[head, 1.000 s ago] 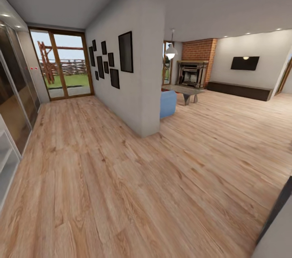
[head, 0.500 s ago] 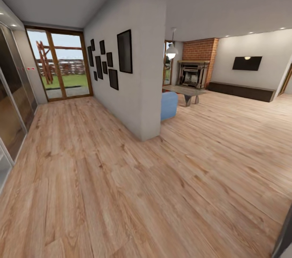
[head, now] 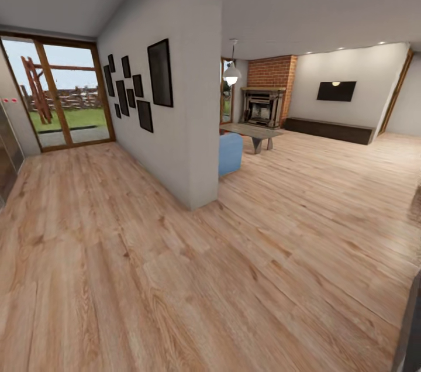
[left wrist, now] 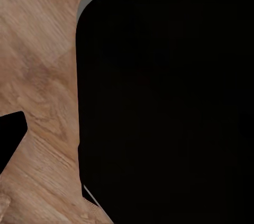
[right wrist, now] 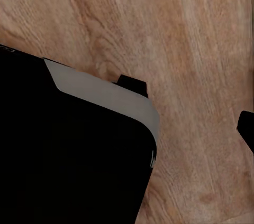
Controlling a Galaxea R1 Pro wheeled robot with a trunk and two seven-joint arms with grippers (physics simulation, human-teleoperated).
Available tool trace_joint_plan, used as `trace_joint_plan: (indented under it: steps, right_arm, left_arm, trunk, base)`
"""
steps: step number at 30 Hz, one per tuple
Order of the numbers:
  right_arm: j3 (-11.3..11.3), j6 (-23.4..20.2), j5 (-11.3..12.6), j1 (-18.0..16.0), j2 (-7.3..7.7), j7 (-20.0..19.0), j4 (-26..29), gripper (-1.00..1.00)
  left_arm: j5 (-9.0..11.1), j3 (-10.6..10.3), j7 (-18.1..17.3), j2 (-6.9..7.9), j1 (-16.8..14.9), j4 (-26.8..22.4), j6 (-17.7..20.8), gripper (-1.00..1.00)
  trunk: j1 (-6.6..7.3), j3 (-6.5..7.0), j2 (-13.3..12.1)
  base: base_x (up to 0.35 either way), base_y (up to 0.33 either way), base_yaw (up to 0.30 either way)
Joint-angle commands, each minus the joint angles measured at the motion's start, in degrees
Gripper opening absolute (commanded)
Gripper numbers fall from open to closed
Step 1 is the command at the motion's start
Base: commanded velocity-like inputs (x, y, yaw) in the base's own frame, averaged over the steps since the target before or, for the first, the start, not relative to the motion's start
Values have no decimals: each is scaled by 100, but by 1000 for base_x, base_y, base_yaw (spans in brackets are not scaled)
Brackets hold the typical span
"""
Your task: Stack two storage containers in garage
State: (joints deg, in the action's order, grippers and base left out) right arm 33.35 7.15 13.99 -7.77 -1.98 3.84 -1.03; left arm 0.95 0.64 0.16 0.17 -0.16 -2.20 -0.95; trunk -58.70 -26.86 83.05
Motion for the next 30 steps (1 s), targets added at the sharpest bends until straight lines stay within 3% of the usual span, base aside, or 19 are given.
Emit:
trace_joint_plan:
  steps: [1, 30]
  right_arm:
    - [49, 23, 51, -5, -4, 11, -11, 100]
    - [49, 23, 51, -5, -4, 11, -11, 100]
  left_arm:
    - [10, 5, 2, 0, -2, 1, -10, 100]
    - [10, -3, 2, 0, -2, 0, -10, 100]
  trunk:
    - [-3, -6, 3]
    - [-3, -6, 3]
  base:
    - [322, 0, -249]
    - [322, 0, -250]
